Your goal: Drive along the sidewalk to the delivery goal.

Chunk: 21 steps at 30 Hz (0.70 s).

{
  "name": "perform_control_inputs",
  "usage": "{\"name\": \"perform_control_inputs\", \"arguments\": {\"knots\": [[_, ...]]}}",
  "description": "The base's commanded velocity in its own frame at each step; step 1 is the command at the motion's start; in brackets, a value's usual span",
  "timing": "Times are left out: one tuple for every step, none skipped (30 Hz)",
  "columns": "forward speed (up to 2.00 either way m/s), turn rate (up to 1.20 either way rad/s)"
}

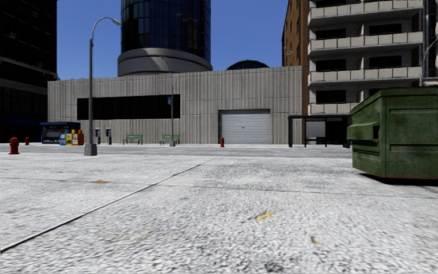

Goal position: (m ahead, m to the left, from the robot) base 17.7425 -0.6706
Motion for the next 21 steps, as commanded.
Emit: {"name": "perform_control_inputs", "arguments": {"knots": [[2.0, 0.0], [2.0, 0.0], [2.0, 0.0], [2.0, 0.0], [2.0, 0.0], [2.0, 0.0], [2.0, 0.0], [2.0, 0.0], [2.0, 0.0], [2.0, -0.53], [2.0, -0.99], [2.0, -1.2], [2.0, -1.2], [2.0, -1.2], [2.0, -1.2], [2.0, -0.75], [2.0, -0.3], [2.0, -0.1], [2.0, 0.0], [2.0, 0.0], [2.0, 0.0]]}}
